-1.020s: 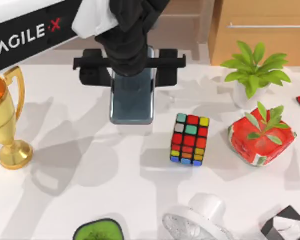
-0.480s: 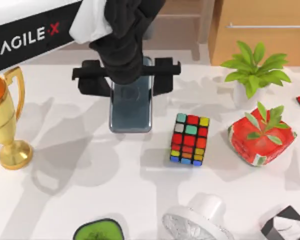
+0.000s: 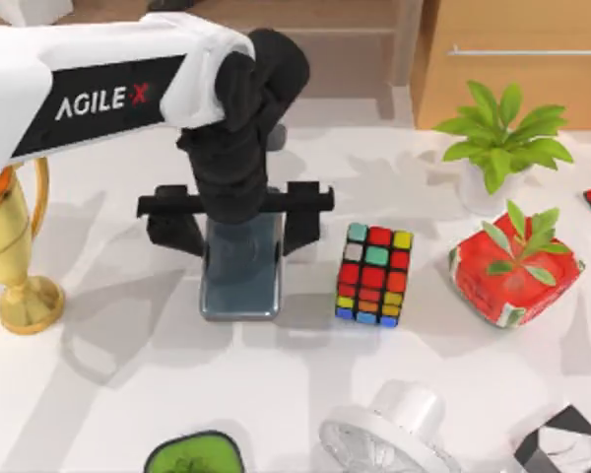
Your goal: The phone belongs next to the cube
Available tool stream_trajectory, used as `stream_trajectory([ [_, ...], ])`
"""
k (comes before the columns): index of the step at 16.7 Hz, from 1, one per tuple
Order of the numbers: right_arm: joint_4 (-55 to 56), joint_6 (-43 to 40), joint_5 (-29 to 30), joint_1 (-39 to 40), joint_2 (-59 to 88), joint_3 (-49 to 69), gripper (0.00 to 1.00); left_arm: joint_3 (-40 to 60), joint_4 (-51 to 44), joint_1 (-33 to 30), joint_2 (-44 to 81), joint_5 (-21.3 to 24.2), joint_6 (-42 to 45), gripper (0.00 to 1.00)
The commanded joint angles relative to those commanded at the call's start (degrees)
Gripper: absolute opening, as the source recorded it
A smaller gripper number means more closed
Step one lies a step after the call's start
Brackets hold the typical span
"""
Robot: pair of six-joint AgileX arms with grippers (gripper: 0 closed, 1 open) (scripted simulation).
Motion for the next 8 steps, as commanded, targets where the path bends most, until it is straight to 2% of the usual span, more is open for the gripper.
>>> stream_trajectory([
  [8, 0.0, 0.0, 0.0, 0.0, 0.0, 0.0, 1.0, -2.5, 0.2, 0.3, 2.9, 0.3, 0.1, 0.0],
])
